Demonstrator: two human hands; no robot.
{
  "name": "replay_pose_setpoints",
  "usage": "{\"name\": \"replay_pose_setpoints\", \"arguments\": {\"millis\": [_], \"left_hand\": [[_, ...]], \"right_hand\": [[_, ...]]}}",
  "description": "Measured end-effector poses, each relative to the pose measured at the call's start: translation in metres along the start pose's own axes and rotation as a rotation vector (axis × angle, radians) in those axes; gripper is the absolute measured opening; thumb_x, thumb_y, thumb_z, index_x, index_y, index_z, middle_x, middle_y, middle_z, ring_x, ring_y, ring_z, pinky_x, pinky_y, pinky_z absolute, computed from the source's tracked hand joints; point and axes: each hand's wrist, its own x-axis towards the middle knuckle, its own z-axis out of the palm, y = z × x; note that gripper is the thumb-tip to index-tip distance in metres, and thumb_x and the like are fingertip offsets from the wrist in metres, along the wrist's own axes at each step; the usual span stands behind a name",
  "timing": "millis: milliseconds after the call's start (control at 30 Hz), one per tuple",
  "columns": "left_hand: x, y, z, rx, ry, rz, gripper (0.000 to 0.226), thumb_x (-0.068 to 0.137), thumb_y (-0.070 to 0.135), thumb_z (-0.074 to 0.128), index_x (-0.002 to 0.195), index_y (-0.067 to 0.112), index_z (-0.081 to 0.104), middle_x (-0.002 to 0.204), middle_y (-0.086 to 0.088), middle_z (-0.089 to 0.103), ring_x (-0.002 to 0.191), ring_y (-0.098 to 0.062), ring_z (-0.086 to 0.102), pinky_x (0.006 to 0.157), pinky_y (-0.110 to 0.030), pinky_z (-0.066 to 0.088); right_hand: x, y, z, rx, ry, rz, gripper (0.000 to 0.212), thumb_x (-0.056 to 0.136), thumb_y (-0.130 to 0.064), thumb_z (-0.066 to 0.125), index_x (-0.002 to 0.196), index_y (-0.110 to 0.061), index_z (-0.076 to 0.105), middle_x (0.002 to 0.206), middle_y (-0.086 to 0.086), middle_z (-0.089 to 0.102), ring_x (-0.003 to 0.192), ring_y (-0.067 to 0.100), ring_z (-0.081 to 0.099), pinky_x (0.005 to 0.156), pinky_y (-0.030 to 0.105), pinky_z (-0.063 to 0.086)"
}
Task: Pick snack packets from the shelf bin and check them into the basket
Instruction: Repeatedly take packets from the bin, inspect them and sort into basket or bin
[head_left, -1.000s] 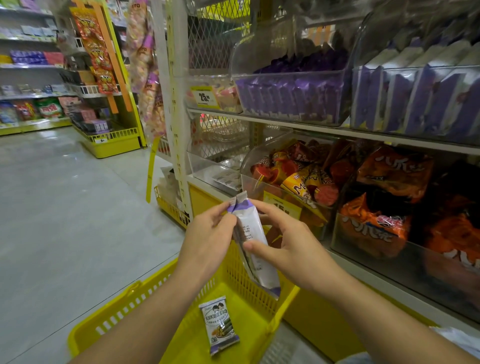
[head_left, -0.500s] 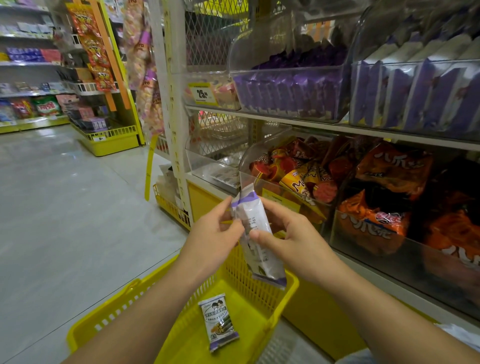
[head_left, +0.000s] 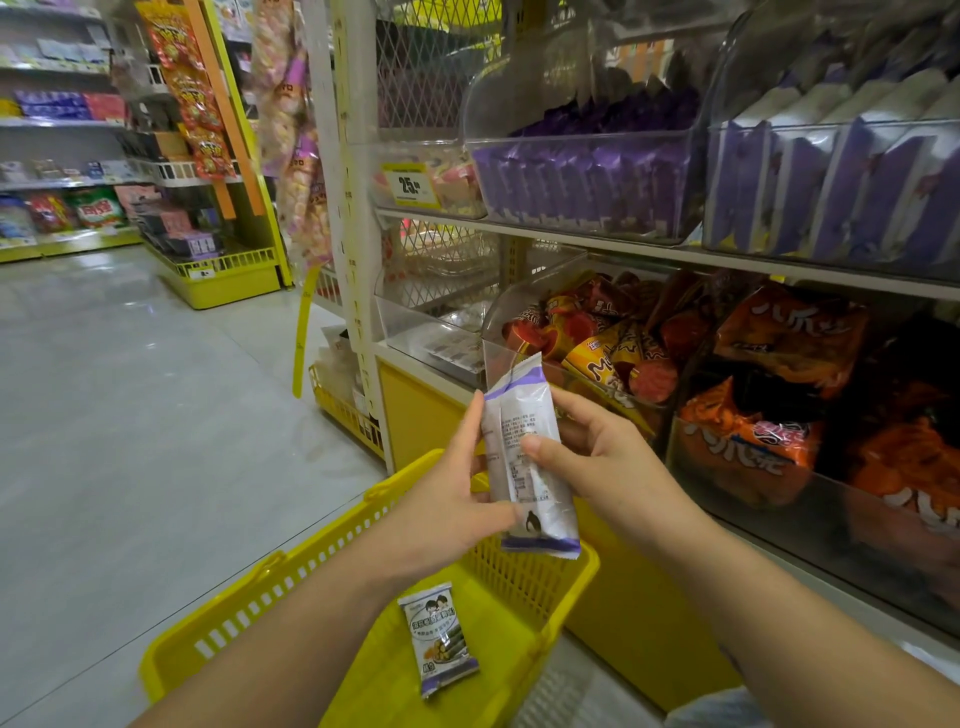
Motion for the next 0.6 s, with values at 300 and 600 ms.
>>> {"name": "replay_pose_setpoints", "arguments": {"millis": [300,600], "left_hand": [[0.001,0.019,0.012,-0.570,0.032,-0.051,0.047,0.086,0.026,0.058,0.131,0.016,0.051,0.119,-0.014,0.065,0.114,-0.030,0.062,0.093,-0.048,0.053],[0.005,0.045,0.001,-0.677,0.221,0.006,0.043,0.097,-0.002,0.038,0.133,0.017,0.051,0.109,-0.018,0.072,0.082,-0.032,0.073,0.059,-0.043,0.060]], "right_hand": [[-0.001,0.007,0.015,0.034,-0.047,0.010,0.026,0.098,-0.014,0.048,0.113,-0.026,0.066,0.122,-0.011,0.065,0.116,0.000,0.058,0.100,0.023,0.046],[-0.016,-0.035,0.000,-0.077,-0.065,0.055,0.057,0.081,0.001,0.070,0.131,-0.020,0.051,0.124,0.004,0.062,0.103,0.011,0.064,0.082,0.025,0.056]]}}
